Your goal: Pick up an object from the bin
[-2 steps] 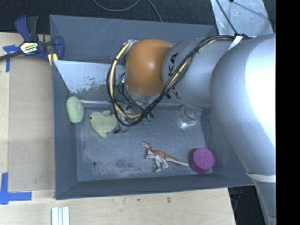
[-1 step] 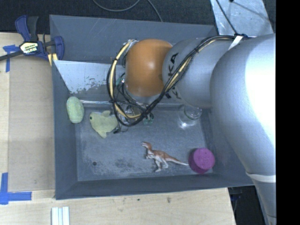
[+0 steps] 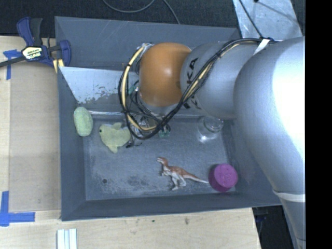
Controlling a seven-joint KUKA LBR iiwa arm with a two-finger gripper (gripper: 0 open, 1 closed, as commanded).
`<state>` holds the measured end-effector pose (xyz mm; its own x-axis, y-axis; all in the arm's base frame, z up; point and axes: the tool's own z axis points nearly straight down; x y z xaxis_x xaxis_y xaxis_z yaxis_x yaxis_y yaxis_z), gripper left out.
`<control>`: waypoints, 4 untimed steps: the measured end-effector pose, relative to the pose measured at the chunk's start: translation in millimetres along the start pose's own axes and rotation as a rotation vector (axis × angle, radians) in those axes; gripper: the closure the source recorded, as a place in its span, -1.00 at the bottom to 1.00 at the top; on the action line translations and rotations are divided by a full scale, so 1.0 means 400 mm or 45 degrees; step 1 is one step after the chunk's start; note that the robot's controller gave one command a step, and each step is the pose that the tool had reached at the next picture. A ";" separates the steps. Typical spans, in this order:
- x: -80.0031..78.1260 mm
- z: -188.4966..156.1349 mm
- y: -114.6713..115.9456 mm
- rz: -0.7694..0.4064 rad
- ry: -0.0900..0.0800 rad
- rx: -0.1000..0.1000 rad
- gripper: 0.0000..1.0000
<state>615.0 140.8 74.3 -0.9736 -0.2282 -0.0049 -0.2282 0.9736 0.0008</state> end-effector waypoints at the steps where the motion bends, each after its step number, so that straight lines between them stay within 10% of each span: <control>1: -0.001 -0.015 0.000 0.001 0.001 0.000 1.00; 4: 0.001 -0.077 -0.001 0.003 0.007 0.001 1.00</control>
Offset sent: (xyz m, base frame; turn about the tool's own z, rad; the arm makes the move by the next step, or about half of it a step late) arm 0.0000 0.0000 0.0229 0.0000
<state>614.6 140.4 105.2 -0.9741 -0.2262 0.0007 -0.2262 0.9741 0.0003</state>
